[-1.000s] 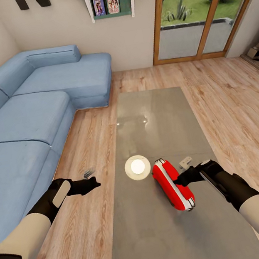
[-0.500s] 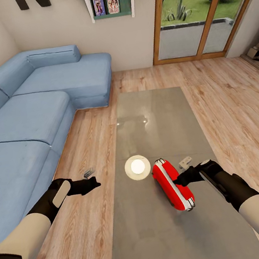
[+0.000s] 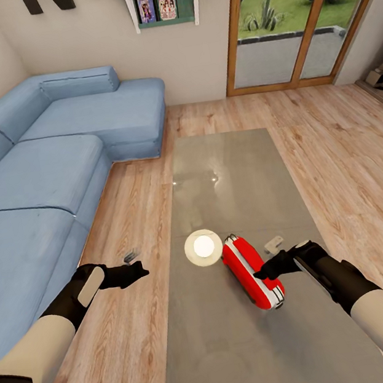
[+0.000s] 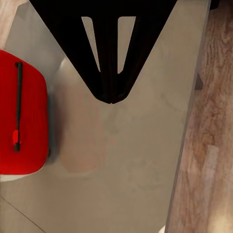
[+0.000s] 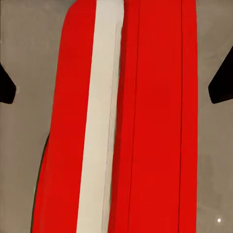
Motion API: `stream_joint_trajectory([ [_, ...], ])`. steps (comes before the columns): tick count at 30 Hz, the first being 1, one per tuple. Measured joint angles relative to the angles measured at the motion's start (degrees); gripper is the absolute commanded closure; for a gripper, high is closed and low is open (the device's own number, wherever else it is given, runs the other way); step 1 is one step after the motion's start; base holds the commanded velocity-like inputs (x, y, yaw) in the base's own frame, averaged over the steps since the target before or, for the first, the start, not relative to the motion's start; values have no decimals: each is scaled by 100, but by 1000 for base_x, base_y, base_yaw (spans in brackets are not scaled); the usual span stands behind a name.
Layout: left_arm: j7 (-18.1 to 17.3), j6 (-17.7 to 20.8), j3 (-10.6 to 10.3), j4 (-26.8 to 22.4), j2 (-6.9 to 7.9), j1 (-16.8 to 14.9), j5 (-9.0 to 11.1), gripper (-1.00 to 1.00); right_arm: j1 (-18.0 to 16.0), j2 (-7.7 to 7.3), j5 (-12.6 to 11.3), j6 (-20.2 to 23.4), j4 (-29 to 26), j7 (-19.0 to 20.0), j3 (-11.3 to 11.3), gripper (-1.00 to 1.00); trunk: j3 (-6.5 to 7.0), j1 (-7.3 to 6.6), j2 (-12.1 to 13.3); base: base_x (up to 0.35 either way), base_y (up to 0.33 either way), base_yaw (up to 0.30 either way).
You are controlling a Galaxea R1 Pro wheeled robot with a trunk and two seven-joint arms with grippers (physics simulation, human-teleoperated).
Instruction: Turn on the radio receiver that's on the table in the living room.
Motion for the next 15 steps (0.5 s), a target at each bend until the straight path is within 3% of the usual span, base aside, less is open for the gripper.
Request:
stream_joint_trajectory([
  [15,0,0,0,-3,0,0,0,100,0,-19,21,-6,-52,19,0,-100,0,0,0,0,0,0],
])
